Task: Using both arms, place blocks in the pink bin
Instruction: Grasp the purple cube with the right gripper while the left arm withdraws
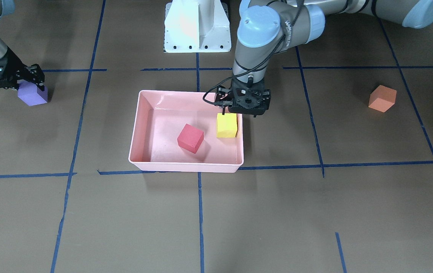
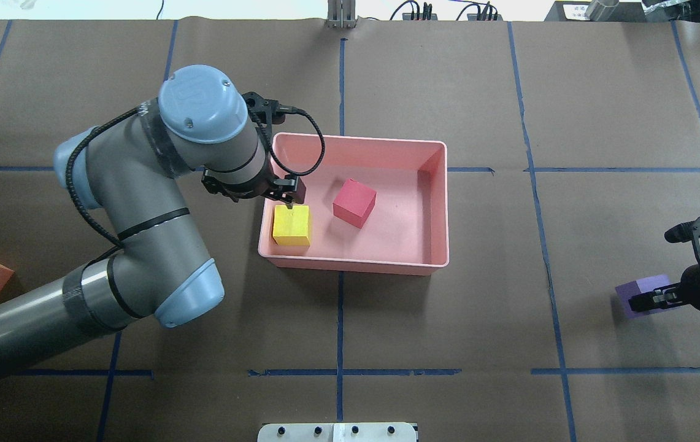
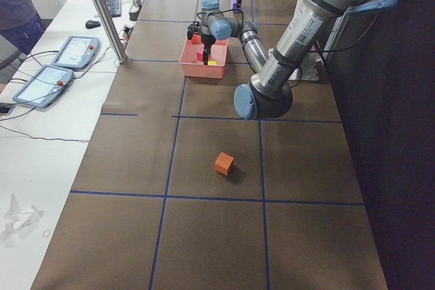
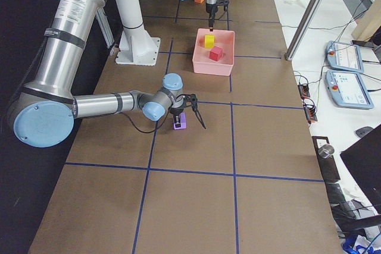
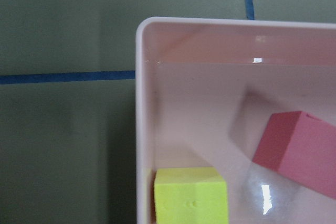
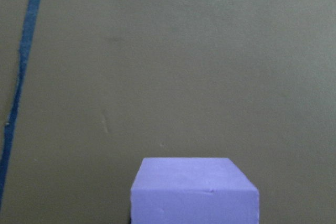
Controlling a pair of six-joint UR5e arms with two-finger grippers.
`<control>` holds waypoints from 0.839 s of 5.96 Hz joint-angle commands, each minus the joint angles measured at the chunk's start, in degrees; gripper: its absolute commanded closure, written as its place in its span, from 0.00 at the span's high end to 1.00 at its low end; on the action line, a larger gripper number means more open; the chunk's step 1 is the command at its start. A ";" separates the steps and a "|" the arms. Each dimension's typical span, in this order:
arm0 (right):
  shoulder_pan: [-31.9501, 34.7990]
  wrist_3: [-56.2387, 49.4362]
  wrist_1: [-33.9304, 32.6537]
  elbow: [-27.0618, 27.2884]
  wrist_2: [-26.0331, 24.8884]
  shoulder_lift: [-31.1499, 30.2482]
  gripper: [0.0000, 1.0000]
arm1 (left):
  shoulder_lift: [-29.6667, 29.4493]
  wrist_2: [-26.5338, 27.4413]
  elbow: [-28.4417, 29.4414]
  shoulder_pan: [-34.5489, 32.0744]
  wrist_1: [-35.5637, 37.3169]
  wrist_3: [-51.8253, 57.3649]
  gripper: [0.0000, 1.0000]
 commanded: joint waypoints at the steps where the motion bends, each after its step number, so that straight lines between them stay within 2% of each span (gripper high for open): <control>1: 4.22 0.23 -0.36 1.25 4.54 3.09 0.30 | 6.61 -3.06 -4.34 -3.32 -0.09 12.67 1.00; 2: 7.99 1.27 -4.97 2.55 7.79 6.77 0.30 | 11.26 -7.09 -7.06 -7.34 -0.27 20.22 1.00; 3: 8.99 1.72 -15.11 6.91 8.43 11.15 0.30 | 16.53 -8.70 -10.21 -10.60 -0.36 27.00 1.00; 4: 9.69 4.42 -28.18 12.79 9.13 18.07 0.30 | 22.93 -8.54 -14.07 -12.46 -1.06 33.24 1.00; 5: 9.96 8.36 -39.62 13.72 9.14 28.41 0.30 | 26.30 -8.80 -14.72 -15.52 -2.37 38.53 1.00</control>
